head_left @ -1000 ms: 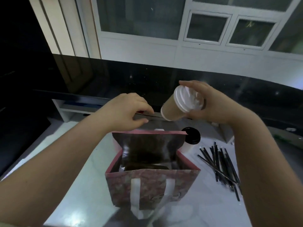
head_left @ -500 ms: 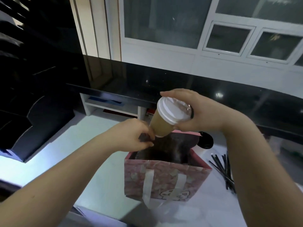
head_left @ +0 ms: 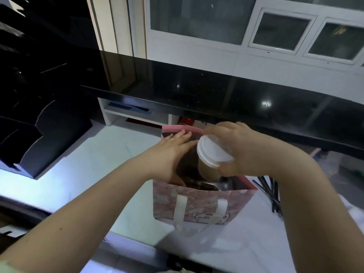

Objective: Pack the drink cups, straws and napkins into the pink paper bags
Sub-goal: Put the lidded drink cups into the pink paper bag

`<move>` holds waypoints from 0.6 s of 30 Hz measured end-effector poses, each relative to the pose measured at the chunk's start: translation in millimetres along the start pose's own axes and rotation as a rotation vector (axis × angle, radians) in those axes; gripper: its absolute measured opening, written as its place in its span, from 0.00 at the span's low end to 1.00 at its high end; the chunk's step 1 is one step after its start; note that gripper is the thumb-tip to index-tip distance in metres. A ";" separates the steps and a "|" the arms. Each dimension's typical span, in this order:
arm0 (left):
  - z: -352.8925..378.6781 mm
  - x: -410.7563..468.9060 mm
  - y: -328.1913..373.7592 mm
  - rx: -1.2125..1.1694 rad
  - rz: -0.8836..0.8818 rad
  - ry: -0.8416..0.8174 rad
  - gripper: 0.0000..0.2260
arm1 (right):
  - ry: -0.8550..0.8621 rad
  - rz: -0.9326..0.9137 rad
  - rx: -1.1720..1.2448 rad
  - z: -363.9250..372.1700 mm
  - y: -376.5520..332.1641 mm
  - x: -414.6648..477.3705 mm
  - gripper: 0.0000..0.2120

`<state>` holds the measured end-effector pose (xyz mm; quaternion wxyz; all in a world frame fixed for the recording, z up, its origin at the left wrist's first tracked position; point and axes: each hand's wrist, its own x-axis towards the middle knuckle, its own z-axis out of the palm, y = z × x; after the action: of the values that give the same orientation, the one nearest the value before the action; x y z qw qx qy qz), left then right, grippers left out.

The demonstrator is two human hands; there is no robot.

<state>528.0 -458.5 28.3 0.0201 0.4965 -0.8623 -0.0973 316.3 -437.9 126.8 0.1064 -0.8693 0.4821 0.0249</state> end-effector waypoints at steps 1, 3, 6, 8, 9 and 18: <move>1.0 0.6 2.1 0.000 0.000 -0.013 0.55 | -0.004 -0.010 -0.020 9.8 -1.7 2.9 0.42; 3.1 1.4 5.9 0.012 0.002 -0.037 0.57 | -0.036 -0.024 -0.051 29.4 -1.8 10.5 0.42; 8.2 -2.7 10.9 0.062 -0.011 -0.107 0.60 | -0.129 0.023 -0.065 52.9 2.0 20.9 0.43; 9.6 -8.8 13.9 0.085 -0.009 -0.140 0.63 | -0.175 0.075 -0.092 64.9 6.4 26.0 0.41; 10.2 -11.3 14.0 0.090 -0.012 -0.147 0.63 | -0.189 0.099 -0.109 70.1 9.1 27.8 0.40; 6.3 -34.3 -3.7 0.123 -0.103 -0.056 0.62 | -0.238 0.227 -0.146 85.5 30.3 35.1 0.38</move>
<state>547.7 -429.8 23.6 -0.0398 0.5377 -0.8401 -0.0588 314.5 -464.8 33.3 0.0959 -0.8055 0.5582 0.1744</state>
